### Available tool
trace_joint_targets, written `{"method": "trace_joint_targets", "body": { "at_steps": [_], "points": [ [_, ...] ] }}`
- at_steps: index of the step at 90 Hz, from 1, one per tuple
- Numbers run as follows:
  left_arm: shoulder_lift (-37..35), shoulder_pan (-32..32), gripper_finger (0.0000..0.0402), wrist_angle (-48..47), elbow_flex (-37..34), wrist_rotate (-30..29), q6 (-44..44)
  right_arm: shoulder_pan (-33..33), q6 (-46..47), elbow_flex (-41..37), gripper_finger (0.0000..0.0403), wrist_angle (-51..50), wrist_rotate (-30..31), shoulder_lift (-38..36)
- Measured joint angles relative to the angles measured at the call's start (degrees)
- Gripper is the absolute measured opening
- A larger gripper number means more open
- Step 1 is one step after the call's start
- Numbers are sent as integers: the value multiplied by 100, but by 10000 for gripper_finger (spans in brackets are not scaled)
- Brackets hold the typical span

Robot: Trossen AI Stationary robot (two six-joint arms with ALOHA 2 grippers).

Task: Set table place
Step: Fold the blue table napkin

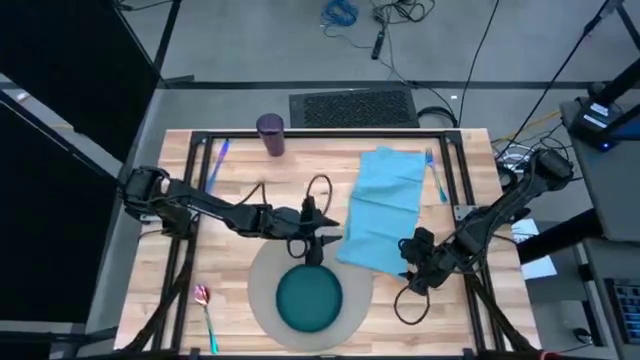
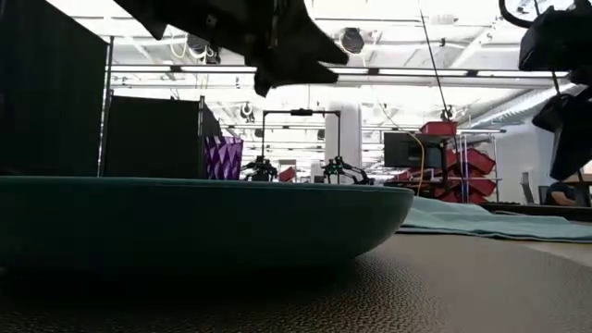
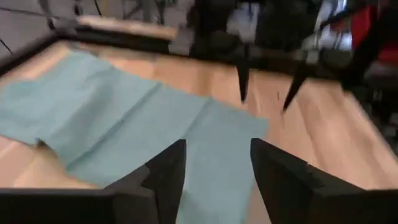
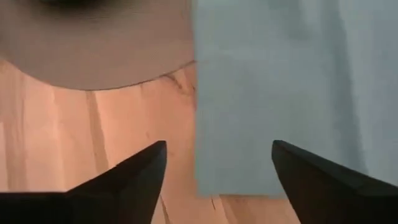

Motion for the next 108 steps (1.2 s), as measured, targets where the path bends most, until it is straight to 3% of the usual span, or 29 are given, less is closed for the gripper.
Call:
{"method": "trace_joint_targets", "body": {
  "at_steps": [7,20,37,72,108],
  "points": [
    [215,-76,166,75,301,226,359,0,-164,0,286,117,-87,156],
    [621,-122,166,-742,804,305,1041,11,-193,0,278,144,-219,470],
    [1080,15,166,-1408,1165,474,1206,22,-18,0,277,146,-513,820],
    [1703,28,166,-2056,1609,1008,1330,15,-3,0,277,181,-513,1018],
    [1718,50,166,-2445,1735,1032,1309,9,-9,0,277,190,-494,1020]
  ]
}}
